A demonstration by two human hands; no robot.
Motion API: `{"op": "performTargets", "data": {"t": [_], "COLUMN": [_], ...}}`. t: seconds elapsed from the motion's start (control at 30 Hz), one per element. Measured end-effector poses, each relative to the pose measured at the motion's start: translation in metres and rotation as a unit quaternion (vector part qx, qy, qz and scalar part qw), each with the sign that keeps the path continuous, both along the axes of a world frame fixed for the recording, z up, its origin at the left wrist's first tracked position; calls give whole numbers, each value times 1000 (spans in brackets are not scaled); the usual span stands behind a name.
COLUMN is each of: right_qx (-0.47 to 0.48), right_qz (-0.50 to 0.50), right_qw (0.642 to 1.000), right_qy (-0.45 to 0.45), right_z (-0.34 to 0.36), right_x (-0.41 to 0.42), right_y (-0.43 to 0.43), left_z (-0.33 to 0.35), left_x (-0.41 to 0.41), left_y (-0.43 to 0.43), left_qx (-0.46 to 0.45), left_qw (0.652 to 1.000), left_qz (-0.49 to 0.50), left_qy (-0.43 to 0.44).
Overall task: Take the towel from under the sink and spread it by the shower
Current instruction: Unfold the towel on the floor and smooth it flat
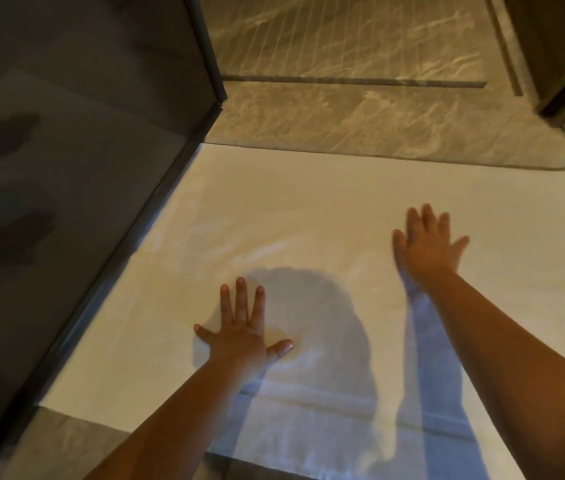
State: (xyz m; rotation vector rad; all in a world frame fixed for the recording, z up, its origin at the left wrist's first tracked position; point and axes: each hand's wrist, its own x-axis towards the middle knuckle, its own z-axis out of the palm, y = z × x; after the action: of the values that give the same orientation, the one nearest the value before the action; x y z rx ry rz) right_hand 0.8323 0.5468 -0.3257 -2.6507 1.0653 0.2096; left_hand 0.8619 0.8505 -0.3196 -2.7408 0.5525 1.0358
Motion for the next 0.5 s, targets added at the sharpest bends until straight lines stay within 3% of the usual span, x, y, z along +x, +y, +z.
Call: {"op": "performTargets", "data": {"t": [0.1, 0.17, 0.33, 0.4, 0.5], "right_qx": [-20, -27, 3, 7, -1], "right_qz": [-66, -50, 220, 201, 86], "right_qw": [997, 997, 975, 979, 996], "right_qy": [-37, -59, -25, -14, 12], "right_z": [4, 5, -4, -6, -5], "right_x": [-36, -49, -65, -76, -105], "right_y": [-4, 12, 58, 48, 9], "left_z": [3, 6, 12, 13, 16], "left_x": [0, 1, -1, -2, -4], "left_y": [-1, -1, -4, -4, -4], "left_qx": [9, 14, 26, 15, 0], "left_qw": [1000, 1000, 1000, 1000, 999], "left_qz": [-2, -7, -5, -2, 1], "left_qy": [1, 2, -8, -18, -32]}}
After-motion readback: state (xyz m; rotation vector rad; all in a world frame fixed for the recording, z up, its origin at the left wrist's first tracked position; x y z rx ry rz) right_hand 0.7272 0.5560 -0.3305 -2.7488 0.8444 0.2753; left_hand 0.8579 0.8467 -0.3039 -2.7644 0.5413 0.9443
